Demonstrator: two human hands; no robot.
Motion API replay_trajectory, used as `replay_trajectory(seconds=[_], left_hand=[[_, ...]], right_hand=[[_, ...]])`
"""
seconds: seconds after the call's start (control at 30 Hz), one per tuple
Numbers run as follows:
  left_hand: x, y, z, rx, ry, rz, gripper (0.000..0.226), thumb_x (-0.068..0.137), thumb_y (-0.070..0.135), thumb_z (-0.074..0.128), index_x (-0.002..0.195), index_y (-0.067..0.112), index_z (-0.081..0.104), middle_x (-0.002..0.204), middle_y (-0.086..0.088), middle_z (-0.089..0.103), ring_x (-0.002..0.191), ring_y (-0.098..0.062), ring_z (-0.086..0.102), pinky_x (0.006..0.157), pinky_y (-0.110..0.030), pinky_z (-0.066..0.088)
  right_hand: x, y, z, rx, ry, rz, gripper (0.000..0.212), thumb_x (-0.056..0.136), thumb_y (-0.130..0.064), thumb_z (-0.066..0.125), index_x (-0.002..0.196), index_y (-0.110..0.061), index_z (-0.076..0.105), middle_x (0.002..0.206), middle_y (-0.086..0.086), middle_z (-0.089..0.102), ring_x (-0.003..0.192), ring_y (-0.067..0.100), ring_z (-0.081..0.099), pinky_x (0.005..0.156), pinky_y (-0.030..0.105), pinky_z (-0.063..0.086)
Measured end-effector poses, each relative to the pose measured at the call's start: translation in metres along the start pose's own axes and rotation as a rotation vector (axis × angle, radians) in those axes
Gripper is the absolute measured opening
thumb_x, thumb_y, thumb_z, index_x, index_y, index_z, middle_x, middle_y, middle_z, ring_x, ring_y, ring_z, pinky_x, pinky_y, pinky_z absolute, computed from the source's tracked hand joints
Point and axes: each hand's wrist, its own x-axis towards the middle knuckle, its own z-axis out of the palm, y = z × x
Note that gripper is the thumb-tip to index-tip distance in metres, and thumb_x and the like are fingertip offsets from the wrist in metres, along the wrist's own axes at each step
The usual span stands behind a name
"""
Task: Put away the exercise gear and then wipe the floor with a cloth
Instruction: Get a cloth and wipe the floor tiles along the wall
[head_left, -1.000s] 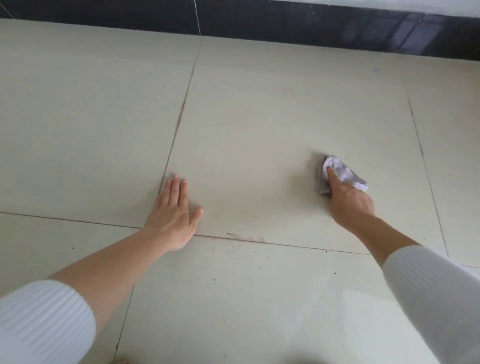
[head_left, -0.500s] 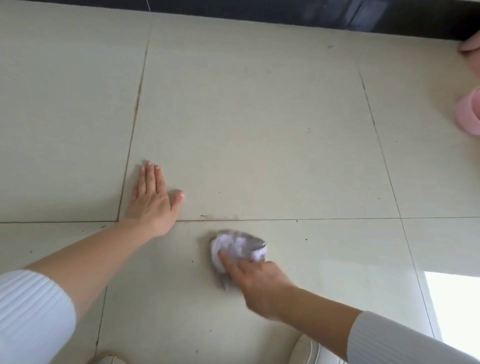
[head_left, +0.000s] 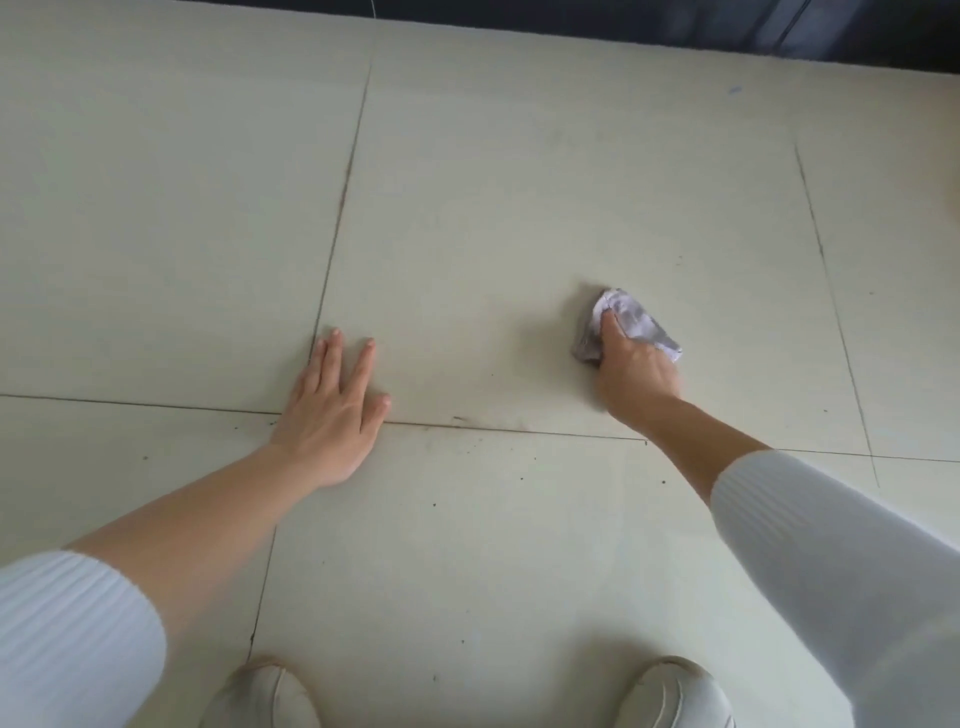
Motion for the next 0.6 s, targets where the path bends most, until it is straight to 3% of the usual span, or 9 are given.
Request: replay_trajectory(seconds=[0.07, 0.13, 0.23, 0.3, 0.4, 0.47, 0.53, 0.6], left_hand=[[-0.004, -0.005, -0.001, 0.006, 0.003, -0.019, 0.064, 0.098, 0.049, 0.015, 0.151, 0.026, -0.014, 0.157, -0.016, -0.021, 0.145, -0.028, -0.020, 0.119, -0.040, -0.005], [-0.005, -0.012, 0.001, 0.015, -0.007, -0.030, 0.062, 0.098, 0.049, 0.013, 0.151, 0.028, -0.013, 0.157, -0.016, -0.020, 0.145, -0.029, -0.020, 0.119, -0.040, -0.004], [-0.005, -0.023, 0.007, 0.067, 0.022, 0.001, 0.067, 0.093, 0.055, -0.002, 0.153, 0.024, -0.001, 0.159, -0.017, -0.013, 0.146, -0.032, -0.016, 0.120, -0.045, 0.001], [-0.005, -0.026, 0.006, 0.033, 0.030, -0.012, 0.069, 0.091, 0.055, 0.001, 0.153, 0.025, 0.000, 0.159, -0.015, -0.010, 0.147, -0.029, -0.012, 0.120, -0.045, 0.004], [-0.011, -0.026, 0.005, -0.011, 0.039, -0.032, 0.062, 0.097, 0.048, 0.012, 0.153, 0.026, -0.001, 0.160, -0.009, -0.009, 0.148, -0.025, -0.009, 0.120, -0.044, 0.005], [-0.017, -0.028, 0.008, -0.004, 0.059, -0.030, 0.067, 0.092, 0.051, 0.007, 0.153, 0.025, -0.002, 0.161, -0.006, -0.008, 0.148, -0.024, -0.007, 0.120, -0.044, 0.007], [-0.022, -0.030, 0.011, -0.017, 0.052, -0.044, 0.071, 0.087, 0.055, 0.000, 0.152, 0.027, -0.005, 0.160, -0.004, -0.012, 0.148, -0.021, -0.010, 0.119, -0.042, 0.006], [-0.024, -0.032, 0.013, -0.017, 0.042, -0.046, 0.073, 0.085, 0.058, -0.004, 0.151, 0.028, -0.012, 0.158, -0.004, -0.021, 0.146, -0.018, -0.016, 0.119, -0.039, 0.001]], right_hand=[[-0.007, -0.028, 0.007, 0.010, -0.031, -0.076, 0.066, 0.090, -0.003, 0.033, 0.150, -0.021, 0.014, 0.138, 0.015, 0.046, 0.084, 0.031, 0.056, 0.061, 0.032, 0.037], [-0.034, -0.059, 0.014, -0.025, -0.105, -0.287, 0.068, 0.091, -0.003, 0.036, 0.151, -0.021, 0.010, 0.150, 0.011, 0.034, 0.098, 0.033, 0.058, 0.064, 0.031, 0.036], [-0.097, -0.095, 0.037, -0.054, -0.271, -0.672, 0.078, 0.089, -0.004, 0.042, 0.153, -0.020, 0.001, 0.146, 0.015, 0.038, 0.103, 0.039, 0.056, 0.067, 0.035, 0.031], [-0.135, -0.107, 0.053, -0.070, -0.361, -0.895, 0.080, 0.087, -0.004, 0.047, 0.153, -0.014, 0.004, 0.138, 0.019, 0.047, 0.104, 0.040, 0.055, 0.066, 0.036, 0.030], [-0.144, -0.107, 0.058, -0.159, -0.460, -1.223, 0.075, 0.082, -0.004, 0.057, 0.148, -0.008, 0.023, 0.120, 0.018, 0.059, 0.090, 0.036, 0.061, 0.061, 0.033, 0.031], [-0.118, -0.098, 0.053, -0.193, -0.413, -1.382, 0.071, 0.074, -0.002, 0.067, 0.140, -0.009, 0.042, 0.097, 0.011, 0.066, 0.071, 0.031, 0.062, 0.054, 0.029, 0.028], [-0.079, -0.085, 0.043, -0.210, -0.247, -1.313, 0.077, 0.064, -0.003, 0.074, 0.137, -0.013, 0.050, 0.090, 0.007, 0.069, 0.064, 0.029, 0.063, 0.049, 0.025, 0.026], [-0.031, -0.072, 0.025, -0.196, -0.086, -1.031, 0.080, 0.077, -0.006, 0.061, 0.149, -0.020, 0.029, 0.113, 0.009, 0.065, 0.074, 0.034, 0.063, 0.052, 0.029, 0.029]])
